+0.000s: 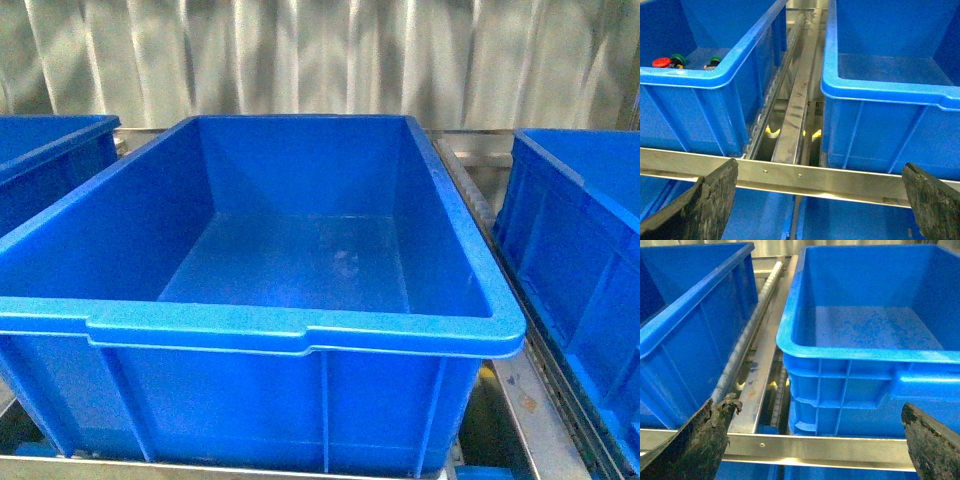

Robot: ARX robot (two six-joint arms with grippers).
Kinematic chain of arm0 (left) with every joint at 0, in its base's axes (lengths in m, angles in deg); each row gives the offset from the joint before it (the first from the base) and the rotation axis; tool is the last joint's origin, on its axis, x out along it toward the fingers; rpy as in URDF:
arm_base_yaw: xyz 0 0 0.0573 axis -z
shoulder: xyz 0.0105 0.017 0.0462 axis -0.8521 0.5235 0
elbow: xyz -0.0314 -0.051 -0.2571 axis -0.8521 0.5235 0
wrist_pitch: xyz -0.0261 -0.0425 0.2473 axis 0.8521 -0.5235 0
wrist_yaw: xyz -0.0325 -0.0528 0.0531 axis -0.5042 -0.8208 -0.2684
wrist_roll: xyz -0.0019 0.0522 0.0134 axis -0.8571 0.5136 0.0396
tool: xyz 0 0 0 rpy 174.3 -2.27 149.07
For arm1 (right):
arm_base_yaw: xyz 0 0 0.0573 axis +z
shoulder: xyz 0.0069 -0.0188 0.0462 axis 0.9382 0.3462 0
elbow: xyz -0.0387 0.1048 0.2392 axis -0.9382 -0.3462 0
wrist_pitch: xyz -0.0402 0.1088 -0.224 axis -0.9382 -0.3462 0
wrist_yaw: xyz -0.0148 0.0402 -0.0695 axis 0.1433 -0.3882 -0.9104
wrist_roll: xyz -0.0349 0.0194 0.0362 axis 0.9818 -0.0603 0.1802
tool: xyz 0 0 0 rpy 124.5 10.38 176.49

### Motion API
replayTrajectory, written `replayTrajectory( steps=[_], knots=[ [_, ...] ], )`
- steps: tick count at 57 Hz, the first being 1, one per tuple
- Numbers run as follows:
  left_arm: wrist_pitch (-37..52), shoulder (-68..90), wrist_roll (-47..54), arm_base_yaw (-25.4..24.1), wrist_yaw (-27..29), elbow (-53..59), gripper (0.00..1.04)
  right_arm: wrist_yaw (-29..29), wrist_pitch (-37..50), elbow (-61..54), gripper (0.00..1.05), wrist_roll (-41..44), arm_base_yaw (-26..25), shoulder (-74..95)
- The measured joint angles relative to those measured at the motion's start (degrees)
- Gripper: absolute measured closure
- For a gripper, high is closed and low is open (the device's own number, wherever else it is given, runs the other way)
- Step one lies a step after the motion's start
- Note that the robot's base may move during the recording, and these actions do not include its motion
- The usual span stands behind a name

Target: Pick red and yellow buttons and place in box

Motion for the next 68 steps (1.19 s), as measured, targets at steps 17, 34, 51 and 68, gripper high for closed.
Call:
replayTrajectory(
  steps=[17,34,51,68],
  knots=[
    [0.0,0.0,0.0,0.0,0.13,0.0,0.08,0.0,-0.11,-0.02,0.06,0.0,0.07,-0.02],
    [0.0,0.0,0.0,0.0,0.17,0.0,0.08,0.09,-0.11,0.0,0.06,0.02,0.07,-0.02],
    [0.0,0.0,0.0,0.0,0.15,0.0,0.08,0.26,-0.13,-0.02,0.06,0.0,0.07,-0.04],
    [0.0,0.0,-0.02,0.0,0.48,0.0,0.08,0.81,-0.13,-0.11,0.06,0.02,0.07,-0.02]
  ],
)
